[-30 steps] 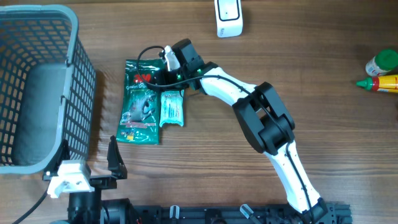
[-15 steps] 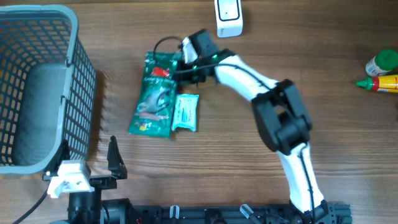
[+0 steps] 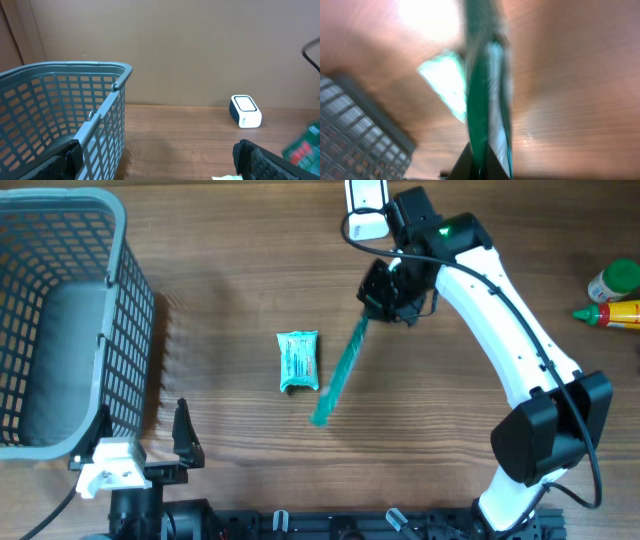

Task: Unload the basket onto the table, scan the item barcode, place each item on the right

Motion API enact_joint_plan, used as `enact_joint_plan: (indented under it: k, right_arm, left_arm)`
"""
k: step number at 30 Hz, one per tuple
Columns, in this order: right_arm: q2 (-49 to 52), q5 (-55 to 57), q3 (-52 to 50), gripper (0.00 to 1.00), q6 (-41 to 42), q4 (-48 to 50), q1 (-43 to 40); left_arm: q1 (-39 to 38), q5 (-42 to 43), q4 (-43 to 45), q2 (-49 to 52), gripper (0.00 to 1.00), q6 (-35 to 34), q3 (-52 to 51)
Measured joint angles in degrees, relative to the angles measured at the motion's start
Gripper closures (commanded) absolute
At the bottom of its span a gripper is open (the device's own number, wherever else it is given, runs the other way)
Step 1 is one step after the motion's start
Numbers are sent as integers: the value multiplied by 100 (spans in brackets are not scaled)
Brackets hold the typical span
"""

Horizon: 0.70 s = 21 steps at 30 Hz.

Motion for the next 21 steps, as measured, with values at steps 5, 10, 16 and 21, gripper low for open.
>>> enact_joint_plan:
  k: [5,10,16,21]
  right_arm:
    - [-11,363,-26,96,1836,-1128,7]
    - [-20,726,-39,96,2931,-914,7]
    - [-17,868,-48,96,3324,-1023,92]
    - [273,520,-48,96,3289,-1062,551]
  left_arm:
    - [0,-2,-7,-2,0,0,0]
    - [0,0,-7,-2,0,0,0]
    - [0,0,-7,-2,0,0,0]
    - [0,0,-7,-2,0,0,0]
